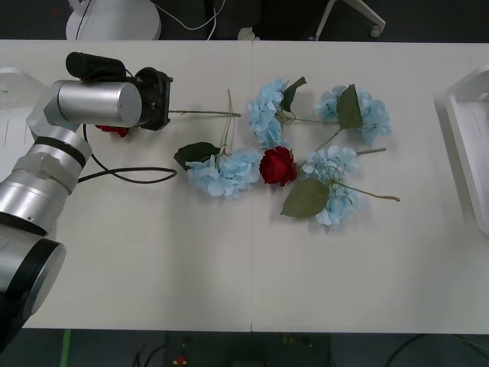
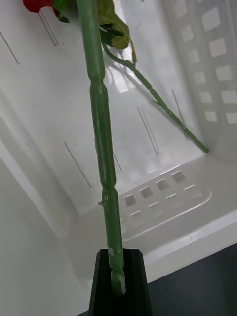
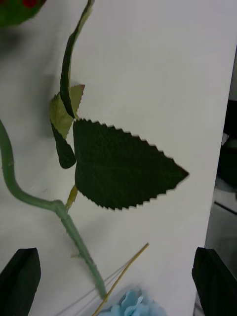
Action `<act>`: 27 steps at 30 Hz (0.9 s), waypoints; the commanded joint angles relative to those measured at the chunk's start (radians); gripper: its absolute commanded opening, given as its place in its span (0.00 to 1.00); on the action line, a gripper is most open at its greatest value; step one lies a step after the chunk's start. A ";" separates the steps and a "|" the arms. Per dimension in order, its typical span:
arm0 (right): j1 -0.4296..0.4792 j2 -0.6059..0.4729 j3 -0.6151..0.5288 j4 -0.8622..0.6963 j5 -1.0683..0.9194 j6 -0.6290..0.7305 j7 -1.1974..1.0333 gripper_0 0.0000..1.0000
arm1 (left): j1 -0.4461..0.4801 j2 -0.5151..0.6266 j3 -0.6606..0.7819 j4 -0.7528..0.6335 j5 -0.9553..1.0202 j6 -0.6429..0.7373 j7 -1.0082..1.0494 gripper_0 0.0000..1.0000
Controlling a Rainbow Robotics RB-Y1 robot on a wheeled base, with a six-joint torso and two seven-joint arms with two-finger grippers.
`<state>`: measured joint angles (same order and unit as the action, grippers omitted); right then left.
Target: Put the red flowers into the right box and the blue flowers into the left box
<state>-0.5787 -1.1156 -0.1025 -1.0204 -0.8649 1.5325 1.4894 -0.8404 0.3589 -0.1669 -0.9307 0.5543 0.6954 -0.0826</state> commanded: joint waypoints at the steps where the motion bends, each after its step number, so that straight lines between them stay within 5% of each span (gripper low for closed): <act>1: -0.024 0.025 -0.019 0.014 0.037 -0.080 0.006 0.00 | -0.048 -0.006 0.001 0.010 -0.020 -0.030 -0.037 0.89; 15: 0.013 0.088 0.046 0.108 0.115 -0.331 -0.005 0.00 | -0.049 -0.003 -0.002 0.176 -0.010 -0.109 -0.189 0.89; 17: 0.013 0.088 0.076 0.141 0.130 -0.364 0.002 0.00 | -0.049 -0.003 -0.003 0.176 -0.008 -0.109 -0.189 0.71; 21: 0.011 0.089 0.136 0.160 0.205 -0.385 -0.001 0.00 | -0.049 -0.003 -0.017 0.184 -0.008 -0.109 -0.189 0.02; 25: 0.011 0.091 0.167 0.160 0.208 -0.397 -0.003 0.00 | -0.049 -0.003 -0.022 0.207 -0.010 -0.126 -0.197 0.00; 27: 0.013 0.089 0.167 0.161 0.208 -0.394 -0.003 0.13 | -0.049 -0.005 -0.029 0.214 -0.008 -0.137 -0.203 0.00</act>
<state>-0.5727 -1.0280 0.0673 -0.8578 -0.6646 1.1455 1.4894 -0.8465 0.3588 -0.1682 -0.7272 0.5393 0.5834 -0.2791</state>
